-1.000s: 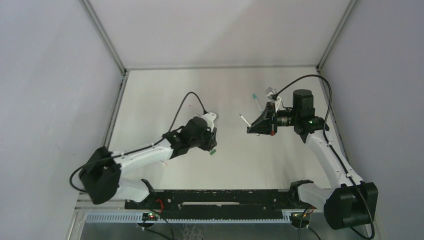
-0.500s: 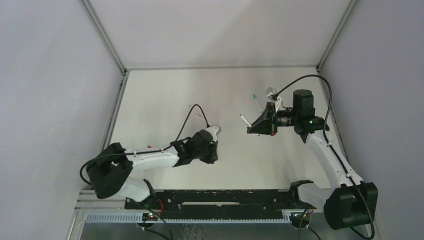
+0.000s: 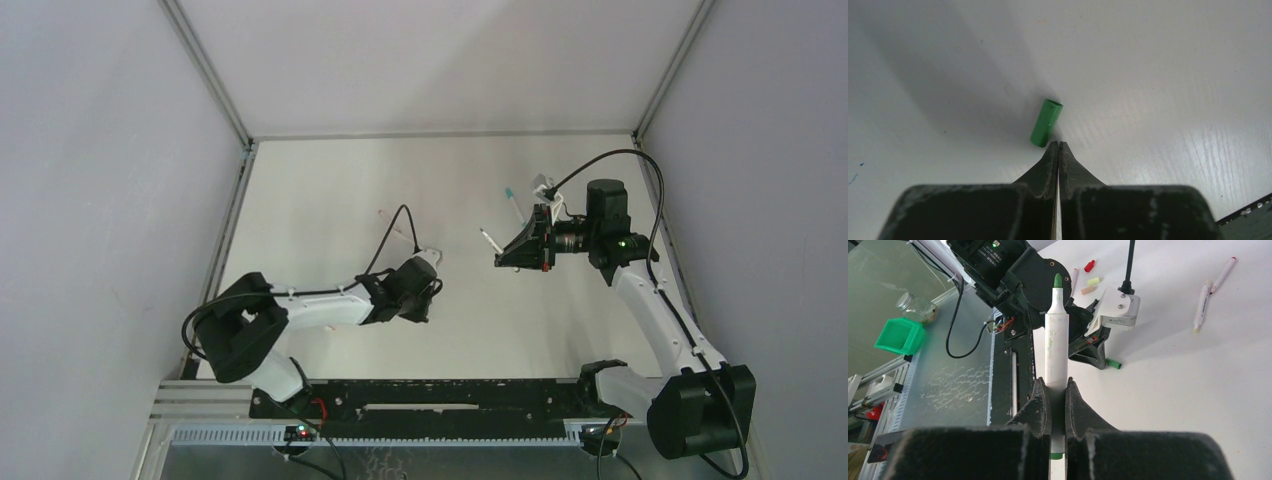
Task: Insert the pens into the pen caps
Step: Move the pen cap to the center of the board.
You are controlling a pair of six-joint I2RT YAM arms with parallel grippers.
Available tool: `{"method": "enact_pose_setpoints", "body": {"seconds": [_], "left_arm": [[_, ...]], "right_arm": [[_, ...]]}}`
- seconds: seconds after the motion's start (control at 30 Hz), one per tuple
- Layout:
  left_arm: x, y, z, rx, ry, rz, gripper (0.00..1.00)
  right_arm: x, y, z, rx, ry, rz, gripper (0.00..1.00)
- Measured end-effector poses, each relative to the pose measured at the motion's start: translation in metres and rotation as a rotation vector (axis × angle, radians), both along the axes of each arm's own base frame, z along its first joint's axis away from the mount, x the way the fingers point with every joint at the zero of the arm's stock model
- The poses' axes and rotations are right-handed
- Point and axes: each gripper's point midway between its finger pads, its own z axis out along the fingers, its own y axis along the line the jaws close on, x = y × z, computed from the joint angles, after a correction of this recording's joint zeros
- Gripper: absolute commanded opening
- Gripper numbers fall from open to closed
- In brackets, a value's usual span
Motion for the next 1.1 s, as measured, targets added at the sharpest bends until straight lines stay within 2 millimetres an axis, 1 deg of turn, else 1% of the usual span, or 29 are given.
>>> {"method": "enact_pose_setpoints", "body": {"seconds": [0.17,0.5,0.6,0.7,0.83,0.93,1.03,1.1], "left_arm": [[0.012,0.005,0.000,0.041,-0.009,0.039,0.03],[0.034,0.022,0.000,0.101,-0.014,0.092,0.04],[0.041,0.022,0.000,0.112,-0.014,0.093,0.04],[0.047,0.018,0.001,0.109,-0.012,0.085,0.04],[0.050,0.013,0.000,0.098,-0.003,0.078,0.05],[0.053,0.010,0.002,0.090,-0.004,0.079,0.07],[0.056,0.013,0.005,0.098,-0.020,0.094,0.10],[0.060,0.017,0.012,0.099,-0.046,0.111,0.13]], "right_arm": [[0.000,0.000,0.000,0.000,0.000,0.000,0.00],[0.001,-0.001,0.000,0.000,0.000,-0.004,0.00],[0.001,-0.001,0.000,0.000,0.000,-0.004,0.00],[0.001,-0.001,0.000,0.000,0.000,-0.005,0.00],[0.001,-0.002,0.000,0.000,0.000,-0.007,0.00],[0.002,-0.002,0.000,0.000,0.000,-0.009,0.00],[0.002,-0.002,0.000,0.000,0.000,-0.011,0.00],[0.002,-0.003,0.000,0.000,0.000,-0.012,0.00]]}}
